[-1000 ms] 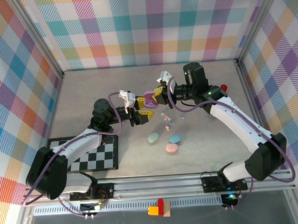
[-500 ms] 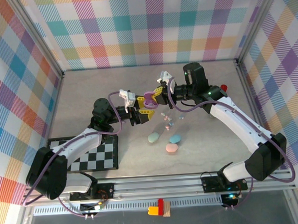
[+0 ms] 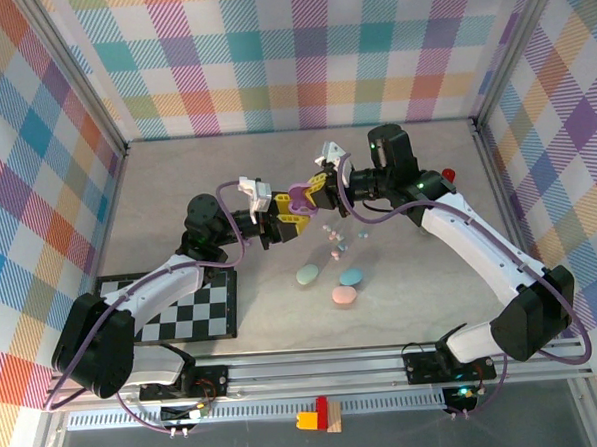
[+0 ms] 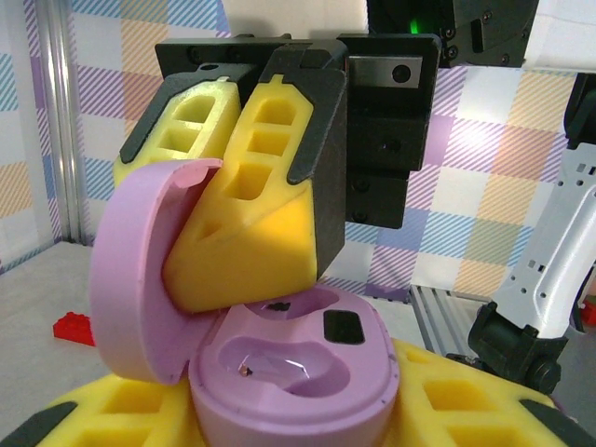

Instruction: Insert the wireless bluetooth earbuds into the charging case

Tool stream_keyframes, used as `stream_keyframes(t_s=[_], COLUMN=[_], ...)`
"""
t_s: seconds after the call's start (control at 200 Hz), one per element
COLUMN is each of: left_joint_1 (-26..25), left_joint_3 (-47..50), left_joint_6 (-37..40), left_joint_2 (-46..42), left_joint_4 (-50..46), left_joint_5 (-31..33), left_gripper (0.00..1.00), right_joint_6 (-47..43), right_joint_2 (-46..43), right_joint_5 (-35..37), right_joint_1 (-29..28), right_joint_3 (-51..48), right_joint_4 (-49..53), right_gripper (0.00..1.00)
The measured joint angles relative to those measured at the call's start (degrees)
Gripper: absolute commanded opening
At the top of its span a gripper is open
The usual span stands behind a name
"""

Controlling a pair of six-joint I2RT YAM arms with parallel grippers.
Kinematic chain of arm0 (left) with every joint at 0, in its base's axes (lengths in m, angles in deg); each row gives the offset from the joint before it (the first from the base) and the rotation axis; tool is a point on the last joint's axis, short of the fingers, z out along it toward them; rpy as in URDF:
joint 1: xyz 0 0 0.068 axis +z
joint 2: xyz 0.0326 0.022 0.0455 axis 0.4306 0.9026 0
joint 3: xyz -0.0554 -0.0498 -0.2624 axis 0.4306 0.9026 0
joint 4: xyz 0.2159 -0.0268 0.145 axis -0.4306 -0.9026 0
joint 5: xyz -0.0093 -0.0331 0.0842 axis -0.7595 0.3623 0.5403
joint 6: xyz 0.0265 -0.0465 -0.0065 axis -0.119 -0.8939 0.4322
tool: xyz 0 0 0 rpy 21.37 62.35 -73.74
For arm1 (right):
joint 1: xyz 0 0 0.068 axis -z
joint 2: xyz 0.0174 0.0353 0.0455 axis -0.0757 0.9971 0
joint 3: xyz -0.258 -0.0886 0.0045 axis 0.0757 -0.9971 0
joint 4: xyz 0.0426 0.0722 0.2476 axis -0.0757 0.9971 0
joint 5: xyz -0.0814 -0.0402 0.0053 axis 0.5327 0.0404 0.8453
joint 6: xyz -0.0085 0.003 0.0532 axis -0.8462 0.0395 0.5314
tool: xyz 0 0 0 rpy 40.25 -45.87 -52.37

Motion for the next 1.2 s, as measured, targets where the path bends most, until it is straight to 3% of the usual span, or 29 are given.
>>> stream_keyframes(t_s=[0.115, 0.195, 0.34, 0.625, 0.935, 1.2], left_joint_1=[0.0, 0.0, 0.0, 0.7, 5.6, 9.9], left_joint_3=[0.0, 0.0, 0.0, 1.1, 3.3, 4.5], left_joint_6=[0.0, 0.0, 0.7, 1.1, -2.3, -5.4], left_joint_2=[0.0, 0.1, 0.2, 1.2, 3.0, 2.2], left_joint_4=[0.0, 0.0, 0.2, 2.7, 10.0, 14.7], left_joint_5=[0.0, 0.0, 0.3, 2.3, 2.7, 3.5], left_gripper=[0.35, 0.35, 0.35, 0.35, 0.35, 0.35], right_joint_6=[0.0, 0.1, 1.3, 6.5, 26.0, 39.4], right_joint_2=[0.0, 0.0, -0.1, -4.0, -11.4, -0.5], right_joint_5=[-0.1, 0.0, 0.4, -0.7, -3.2, 4.3], right_joint_1=[0.0, 0.0, 0.1, 1.1, 10.3, 10.1], right_joint_3=[0.0, 0.0, 0.0, -3.3, -15.2, -17.4], right_joint_4=[0.0, 0.0, -1.0, -4.7, -20.9, -23.9], right_gripper=[0.0, 0.28, 0.61, 0.87, 0.88, 0.85])
